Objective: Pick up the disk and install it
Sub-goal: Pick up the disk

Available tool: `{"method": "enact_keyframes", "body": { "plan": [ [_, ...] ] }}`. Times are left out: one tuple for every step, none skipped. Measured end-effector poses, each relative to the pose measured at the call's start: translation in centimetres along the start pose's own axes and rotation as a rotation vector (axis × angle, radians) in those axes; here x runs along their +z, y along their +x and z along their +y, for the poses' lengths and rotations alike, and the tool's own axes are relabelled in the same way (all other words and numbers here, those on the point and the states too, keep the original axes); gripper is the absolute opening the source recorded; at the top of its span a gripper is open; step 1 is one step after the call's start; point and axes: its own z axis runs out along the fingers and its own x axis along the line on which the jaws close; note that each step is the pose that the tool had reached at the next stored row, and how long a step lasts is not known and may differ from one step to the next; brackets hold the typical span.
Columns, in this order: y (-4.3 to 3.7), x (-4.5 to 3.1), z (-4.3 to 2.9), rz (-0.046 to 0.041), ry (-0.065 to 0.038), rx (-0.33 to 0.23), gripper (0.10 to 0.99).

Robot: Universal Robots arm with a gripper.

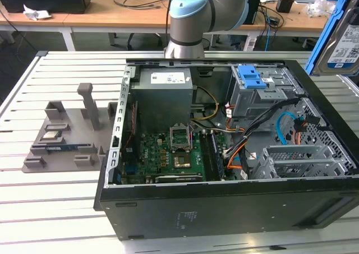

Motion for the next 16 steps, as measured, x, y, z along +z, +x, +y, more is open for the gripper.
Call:
{"method": "enact_keyframes", "body": {
  "plan": [
    [0.13,0.02,0.00,0.0000,0.000,0.000,0.365],
    [0.26,0.03,0.00,0.0001,0.000,0.000,0.365],
    [0.35,0.05,0.00,0.0001,0.000,0.000,0.365],
    [0.45,0.06,-0.01,0.0001,0.000,0.000,0.365],
    [0.64,0.09,-0.01,0.0001,0.000,0.000,0.365],
    [0.76,0.10,-0.01,0.0002,0.000,0.000,0.365],
    [0.86,0.11,-0.01,0.0002,0.000,0.000,0.365],
    [0.98,0.13,-0.01,0.0004,0.000,0.000,0.365],
    [1.11,0.13,-0.01,0.0006,0.000,0.000,0.365],
    [1.31,0.15,-0.01,0.0007,0.000,0.000,0.365],
    [1.46,0.17,-0.01,0.0009,0.000,0.000,0.365],
    [1.59,0.19,-0.02,0.0009,0.000,0.000,0.365],
    [1.77,0.20,-0.02,0.0010,0.000,0.000,0.365],
    [1.93,0.22,-0.02,0.0011,0.000,0.000,0.365],
    [2.11,0.23,-0.02,0.0011,0.000,0.000,0.365],
    [2.26,0.25,-0.02,0.0011,0.000,0.000,0.365]
  ]
}}
